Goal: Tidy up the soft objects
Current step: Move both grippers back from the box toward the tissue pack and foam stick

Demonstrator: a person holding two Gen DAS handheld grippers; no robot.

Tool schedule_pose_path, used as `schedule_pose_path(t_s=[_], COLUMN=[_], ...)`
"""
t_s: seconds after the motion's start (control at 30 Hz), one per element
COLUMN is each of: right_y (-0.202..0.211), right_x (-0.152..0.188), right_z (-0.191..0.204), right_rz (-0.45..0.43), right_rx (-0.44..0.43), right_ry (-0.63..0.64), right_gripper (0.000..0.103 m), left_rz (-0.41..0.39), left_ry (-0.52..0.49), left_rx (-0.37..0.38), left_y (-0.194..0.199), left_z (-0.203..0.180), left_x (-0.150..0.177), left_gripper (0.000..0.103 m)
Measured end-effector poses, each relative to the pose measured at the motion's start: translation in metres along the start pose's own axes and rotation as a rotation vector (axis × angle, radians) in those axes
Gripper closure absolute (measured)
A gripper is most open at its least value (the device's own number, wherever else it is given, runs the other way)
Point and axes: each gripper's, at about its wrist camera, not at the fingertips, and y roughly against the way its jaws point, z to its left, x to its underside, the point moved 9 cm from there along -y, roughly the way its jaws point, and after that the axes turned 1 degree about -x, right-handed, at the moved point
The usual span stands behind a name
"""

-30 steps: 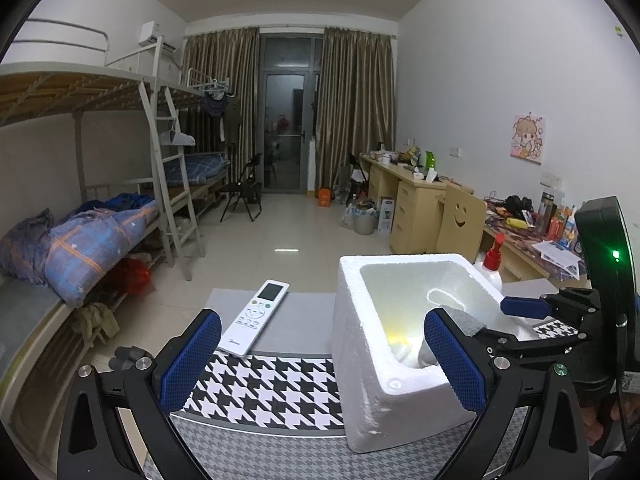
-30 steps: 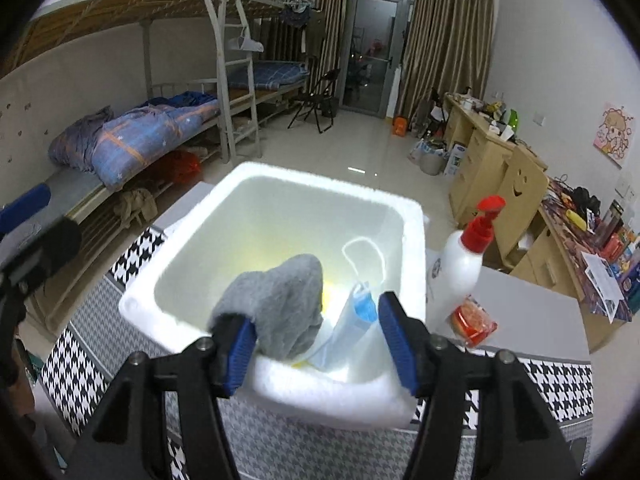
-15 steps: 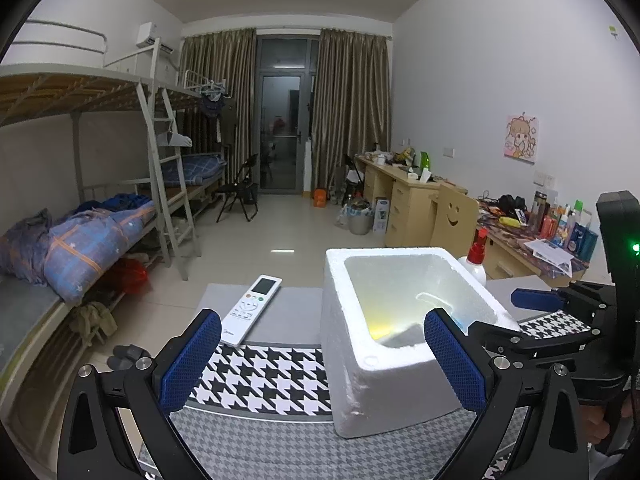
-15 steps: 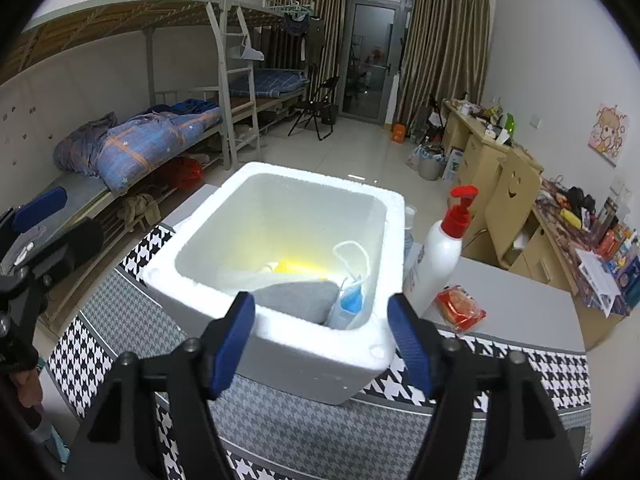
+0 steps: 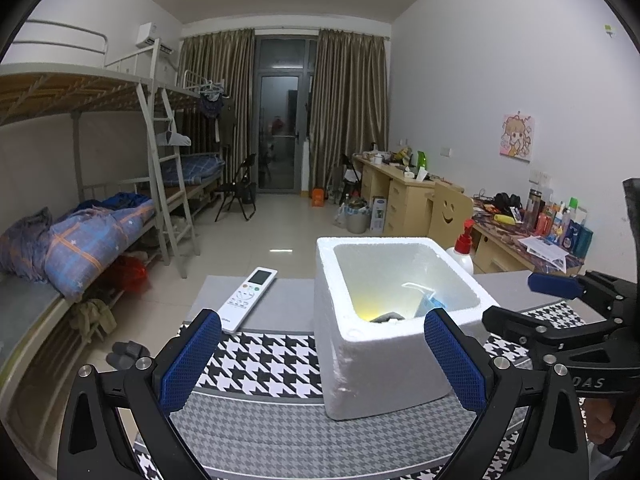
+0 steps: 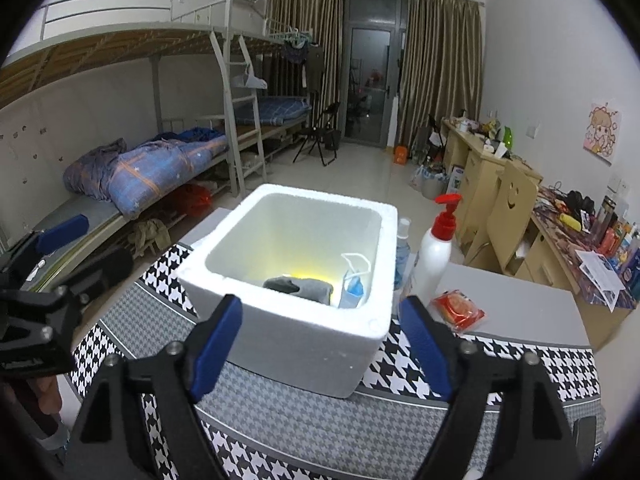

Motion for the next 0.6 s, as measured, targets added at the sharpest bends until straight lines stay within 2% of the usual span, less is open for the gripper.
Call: schedule_pose_path(t_s=[0.6], right_y=[0.033], right_x=[0.022], right_z=[-0.013], right_rz=[-0.046], right_rx=[0.007], right_ry=[-0.044], right_gripper=[0.015], left_rz=[-0.018], left_ry=[-0.021], left_rx=[0.038], left_y=[0.021], left_z=[-0.025], left_x=[0.010], left_gripper=[0.001])
